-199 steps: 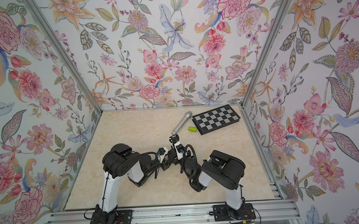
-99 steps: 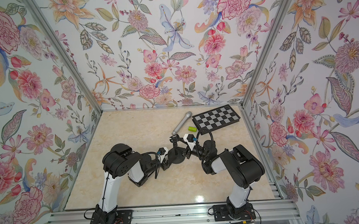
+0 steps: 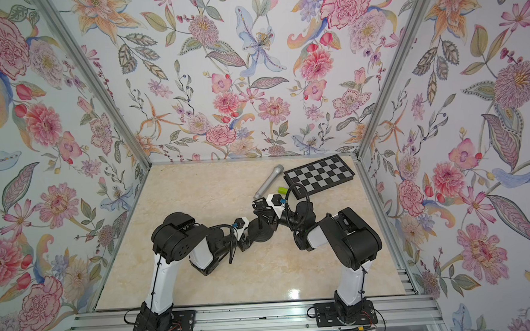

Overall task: Assemble a microphone stand
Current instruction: Screw the microphone stand pole into the microphone stand base.

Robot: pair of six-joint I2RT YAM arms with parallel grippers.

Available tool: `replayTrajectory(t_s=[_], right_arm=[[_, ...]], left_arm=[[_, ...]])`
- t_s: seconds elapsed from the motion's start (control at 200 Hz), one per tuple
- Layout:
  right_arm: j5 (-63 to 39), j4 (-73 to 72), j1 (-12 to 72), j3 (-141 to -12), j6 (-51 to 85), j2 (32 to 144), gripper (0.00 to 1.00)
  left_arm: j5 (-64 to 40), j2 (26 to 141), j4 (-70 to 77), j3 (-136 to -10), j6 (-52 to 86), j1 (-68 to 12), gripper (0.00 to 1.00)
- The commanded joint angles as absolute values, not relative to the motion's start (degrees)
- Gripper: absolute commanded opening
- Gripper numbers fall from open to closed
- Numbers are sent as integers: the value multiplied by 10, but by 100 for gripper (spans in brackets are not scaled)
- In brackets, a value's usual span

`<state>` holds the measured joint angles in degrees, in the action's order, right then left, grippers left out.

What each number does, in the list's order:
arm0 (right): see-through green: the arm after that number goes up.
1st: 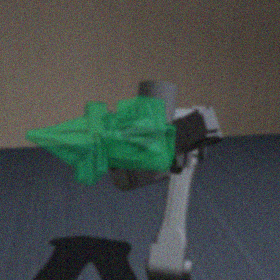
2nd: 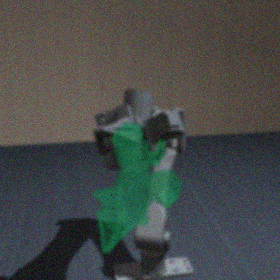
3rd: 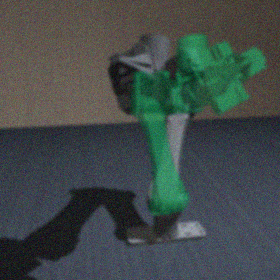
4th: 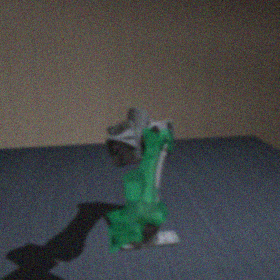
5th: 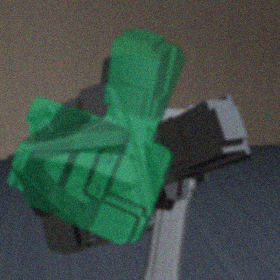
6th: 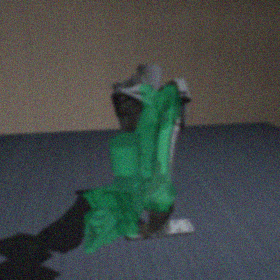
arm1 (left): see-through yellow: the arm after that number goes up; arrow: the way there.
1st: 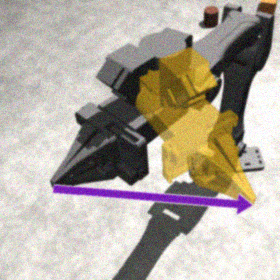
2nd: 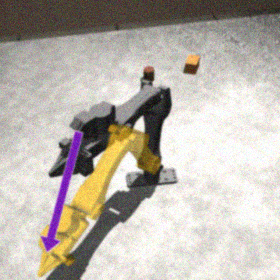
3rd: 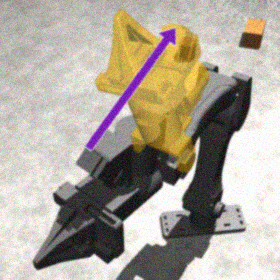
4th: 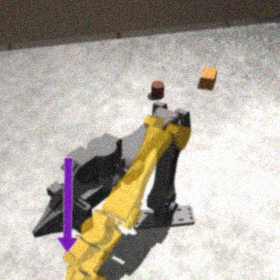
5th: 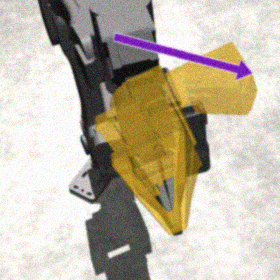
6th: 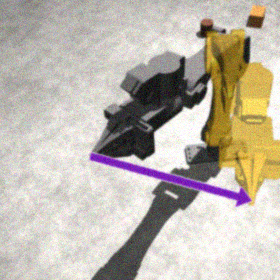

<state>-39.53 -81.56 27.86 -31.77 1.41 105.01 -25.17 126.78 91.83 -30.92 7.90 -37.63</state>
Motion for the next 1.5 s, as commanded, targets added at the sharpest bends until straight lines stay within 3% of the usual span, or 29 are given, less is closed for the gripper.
replayTrajectory(t_s=[0.0,0.015,0.185,0.315,0.465,0.49,0.53,0.59,0.681,0.851,0.951,1.271,1.496], right_arm=[[-183,-854,324,-263,22,1051,4],[-152,-853,335,-260,23,1050,0],[300,-792,527,-286,21,1069,0],[351,-863,574,-303,13,1121,0],[250,-907,563,-284,2,1109,4],[218,-904,557,-279,2,1101,9],[160,-896,547,-270,0,1086,28],[49,-881,518,-255,-3,1060,45],[-113,-835,464,-240,-3,1016,55],[-367,-663,350,-269,-29,949,57],[-445,-535,319,-315,-91,931,58],[-569,-446,252,-427,-111,983,55],[-512,-504,260,-419,-104,993,32]], left_arm=[[-240,1287,938,-309,63,-373,56],[-239,1288,940,-308,64,-373,56],[-234,1296,954,-307,65,-376,56],[-232,1292,952,-303,68,-379,56],[-233,1290,940,-309,61,-376,56],[-231,1287,939,-308,60,-376,56],[-230,1286,941,-304,62,-378,56],[-227,1291,956,-298,64,-380,56],[-229,1291,950,-303,59,-378,56],[-226,1291,966,-293,63,-381,56],[-234,1292,954,-305,62,-379,56],[-241,1293,950,-311,66,-378,56],[-244,1296,956,-312,70,-376,56]])
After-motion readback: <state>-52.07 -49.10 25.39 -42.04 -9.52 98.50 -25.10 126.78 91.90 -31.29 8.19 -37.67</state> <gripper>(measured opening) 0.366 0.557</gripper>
